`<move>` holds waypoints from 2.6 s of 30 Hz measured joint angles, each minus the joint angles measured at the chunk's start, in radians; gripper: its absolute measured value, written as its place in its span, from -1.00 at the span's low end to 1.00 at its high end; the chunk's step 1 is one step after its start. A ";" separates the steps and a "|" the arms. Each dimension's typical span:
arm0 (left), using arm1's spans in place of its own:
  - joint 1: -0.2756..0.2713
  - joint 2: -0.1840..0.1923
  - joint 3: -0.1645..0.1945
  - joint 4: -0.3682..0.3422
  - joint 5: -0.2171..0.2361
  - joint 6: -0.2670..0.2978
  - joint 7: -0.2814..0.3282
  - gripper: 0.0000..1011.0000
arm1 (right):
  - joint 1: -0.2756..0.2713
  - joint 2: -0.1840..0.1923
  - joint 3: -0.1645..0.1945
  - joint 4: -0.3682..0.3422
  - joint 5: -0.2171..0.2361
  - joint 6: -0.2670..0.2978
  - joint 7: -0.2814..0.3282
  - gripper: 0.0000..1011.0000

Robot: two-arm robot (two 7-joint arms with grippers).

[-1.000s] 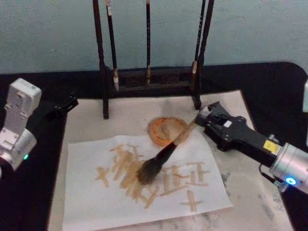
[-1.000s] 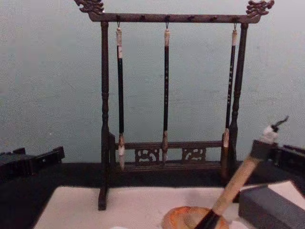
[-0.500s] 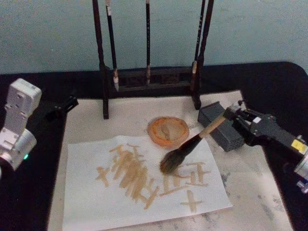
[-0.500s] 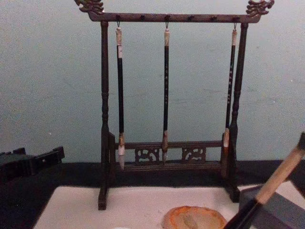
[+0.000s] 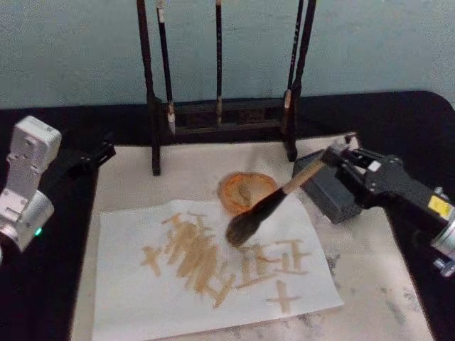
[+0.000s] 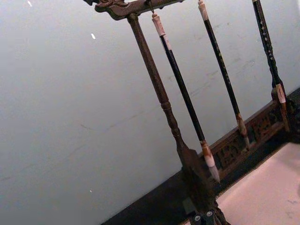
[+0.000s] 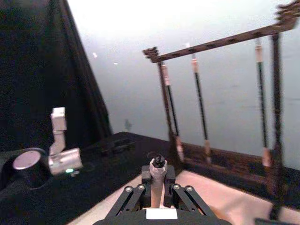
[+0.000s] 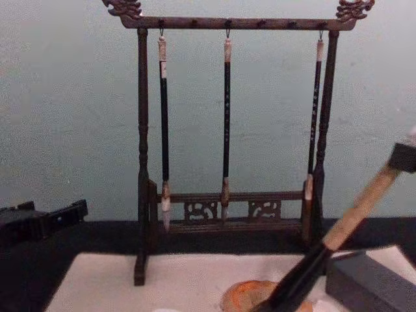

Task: Pick up the brush from the inkstone, write on the paper, then place the brush back to its original position.

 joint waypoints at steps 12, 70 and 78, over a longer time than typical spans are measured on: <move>0.000 0.000 0.000 0.000 0.000 0.000 0.000 0.98 | 0.058 -0.032 -0.090 0.021 -0.038 0.029 0.014 -0.66; 0.000 0.000 0.000 0.000 0.000 0.000 0.000 0.98 | 0.123 -0.017 -0.018 0.116 0.191 0.071 0.047 -0.66; 0.000 0.000 0.000 0.000 0.000 0.000 0.000 0.98 | 0.193 -0.046 -0.025 0.217 0.262 0.083 0.045 -0.66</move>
